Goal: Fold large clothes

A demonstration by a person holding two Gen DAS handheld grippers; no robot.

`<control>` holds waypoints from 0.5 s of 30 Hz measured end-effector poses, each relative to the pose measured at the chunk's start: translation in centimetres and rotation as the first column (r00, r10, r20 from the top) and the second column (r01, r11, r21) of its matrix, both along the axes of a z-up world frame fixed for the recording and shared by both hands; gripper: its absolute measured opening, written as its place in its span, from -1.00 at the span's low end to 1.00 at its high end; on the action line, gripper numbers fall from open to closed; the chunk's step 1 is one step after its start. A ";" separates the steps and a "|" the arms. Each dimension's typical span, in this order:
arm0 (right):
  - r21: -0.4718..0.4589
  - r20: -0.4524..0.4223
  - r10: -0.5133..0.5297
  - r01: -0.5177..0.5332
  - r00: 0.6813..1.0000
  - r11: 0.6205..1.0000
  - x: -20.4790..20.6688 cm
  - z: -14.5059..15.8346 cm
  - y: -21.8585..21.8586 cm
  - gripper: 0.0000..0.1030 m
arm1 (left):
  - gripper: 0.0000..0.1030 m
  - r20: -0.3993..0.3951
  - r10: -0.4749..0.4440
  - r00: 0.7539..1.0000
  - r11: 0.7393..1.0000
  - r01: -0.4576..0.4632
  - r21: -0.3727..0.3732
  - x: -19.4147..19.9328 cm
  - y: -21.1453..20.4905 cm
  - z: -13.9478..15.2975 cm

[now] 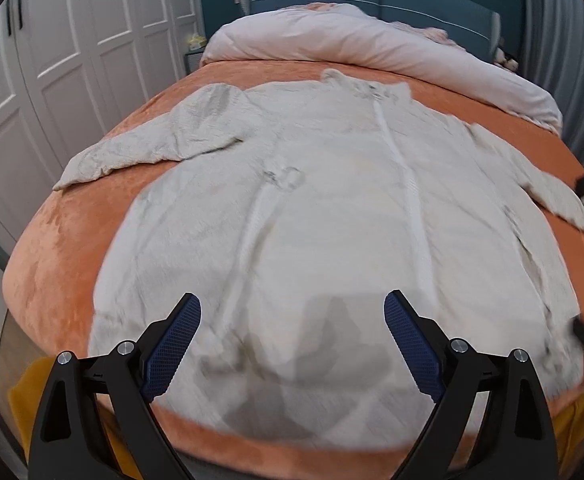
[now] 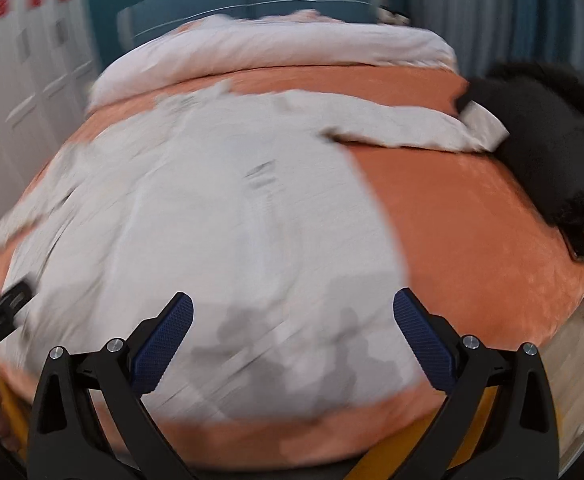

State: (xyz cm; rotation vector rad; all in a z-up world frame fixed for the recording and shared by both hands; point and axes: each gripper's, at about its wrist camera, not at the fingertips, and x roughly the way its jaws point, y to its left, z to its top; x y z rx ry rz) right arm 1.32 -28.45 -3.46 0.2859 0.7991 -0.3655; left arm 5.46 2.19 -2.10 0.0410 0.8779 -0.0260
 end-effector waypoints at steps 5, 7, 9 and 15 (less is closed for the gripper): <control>0.124 0.067 -0.190 0.181 0.979 0.976 2.8 -0.2 -12.8 0.90 | 0.77 0.016 0.065 0.998 0.998 -0.065 0.004 4.8 2.4 0.1; 0.144 0.095 -0.267 0.252 0.959 0.957 4.5 -0.4 -18.5 0.90 | 0.77 0.022 0.087 0.996 0.996 -0.087 0.002 6.6 3.1 0.1; 0.136 0.099 -0.327 0.313 0.940 0.940 6.1 -0.8 -22.3 0.91 | 0.77 0.025 0.102 0.994 0.995 -0.102 0.006 8.2 3.4 -0.1; 0.145 0.065 -0.442 0.430 0.895 0.891 10.9 -3.3 -30.5 0.90 | 0.77 -0.001 0.140 0.990 0.990 -0.140 -0.022 12.5 3.5 -1.4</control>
